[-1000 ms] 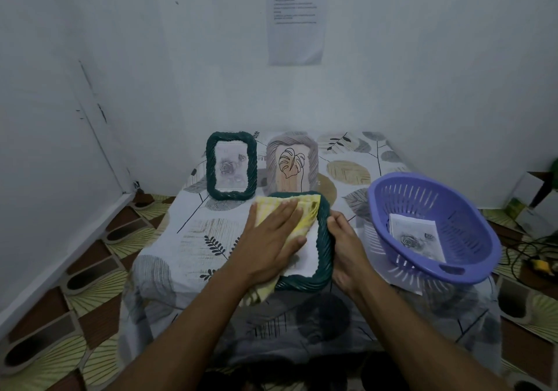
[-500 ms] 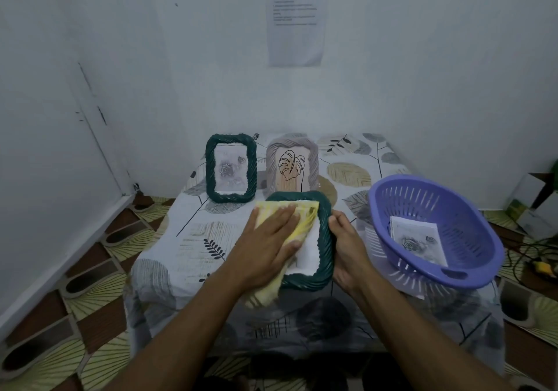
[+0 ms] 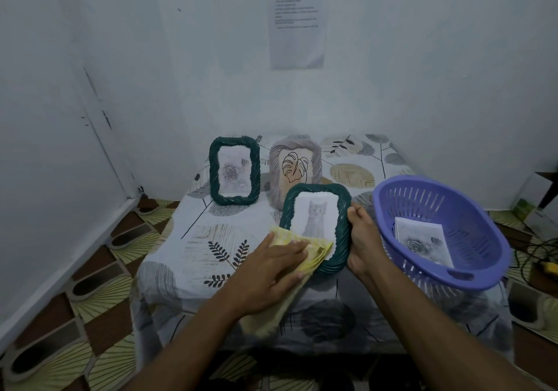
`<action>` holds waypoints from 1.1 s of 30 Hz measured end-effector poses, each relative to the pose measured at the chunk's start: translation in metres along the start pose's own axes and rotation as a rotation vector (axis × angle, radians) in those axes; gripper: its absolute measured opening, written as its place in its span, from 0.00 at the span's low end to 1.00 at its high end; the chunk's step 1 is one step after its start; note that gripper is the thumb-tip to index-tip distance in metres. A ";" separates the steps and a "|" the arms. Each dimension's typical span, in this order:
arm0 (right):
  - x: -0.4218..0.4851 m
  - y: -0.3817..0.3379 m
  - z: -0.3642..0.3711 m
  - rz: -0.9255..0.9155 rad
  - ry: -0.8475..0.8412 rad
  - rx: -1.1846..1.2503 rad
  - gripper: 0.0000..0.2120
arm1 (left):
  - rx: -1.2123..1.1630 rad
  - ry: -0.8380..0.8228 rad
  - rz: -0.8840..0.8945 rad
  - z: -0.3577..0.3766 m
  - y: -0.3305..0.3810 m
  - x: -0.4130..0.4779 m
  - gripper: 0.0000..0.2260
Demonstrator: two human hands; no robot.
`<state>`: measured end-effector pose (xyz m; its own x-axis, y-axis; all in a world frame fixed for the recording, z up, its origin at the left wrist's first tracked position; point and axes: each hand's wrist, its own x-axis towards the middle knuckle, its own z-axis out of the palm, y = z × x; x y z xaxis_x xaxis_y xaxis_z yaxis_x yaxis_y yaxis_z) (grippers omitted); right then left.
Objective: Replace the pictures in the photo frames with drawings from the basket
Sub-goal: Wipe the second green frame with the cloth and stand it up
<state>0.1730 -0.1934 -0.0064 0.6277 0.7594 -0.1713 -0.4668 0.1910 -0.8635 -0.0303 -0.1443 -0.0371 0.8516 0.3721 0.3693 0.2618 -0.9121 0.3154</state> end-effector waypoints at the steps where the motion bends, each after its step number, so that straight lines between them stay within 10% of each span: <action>1: -0.001 0.001 0.001 -0.002 -0.007 -0.008 0.07 | -0.006 0.031 0.002 0.001 -0.001 -0.001 0.23; 11: -0.017 0.007 0.003 0.026 -0.078 0.033 0.08 | -0.035 0.139 -0.135 0.010 0.002 0.014 0.35; 26: -0.015 0.019 0.009 0.038 -0.092 -0.128 0.09 | -0.003 0.458 -0.427 -0.038 -0.058 0.001 0.05; 33: -0.010 0.015 0.008 0.011 -0.139 -0.192 0.09 | 0.266 0.121 -0.609 -0.041 -0.111 -0.007 0.12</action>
<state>0.1551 -0.1931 -0.0139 0.5252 0.8417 -0.1252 -0.3376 0.0710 -0.9386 -0.0839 -0.0389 -0.0392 0.4635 0.8360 0.2937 0.7952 -0.5387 0.2784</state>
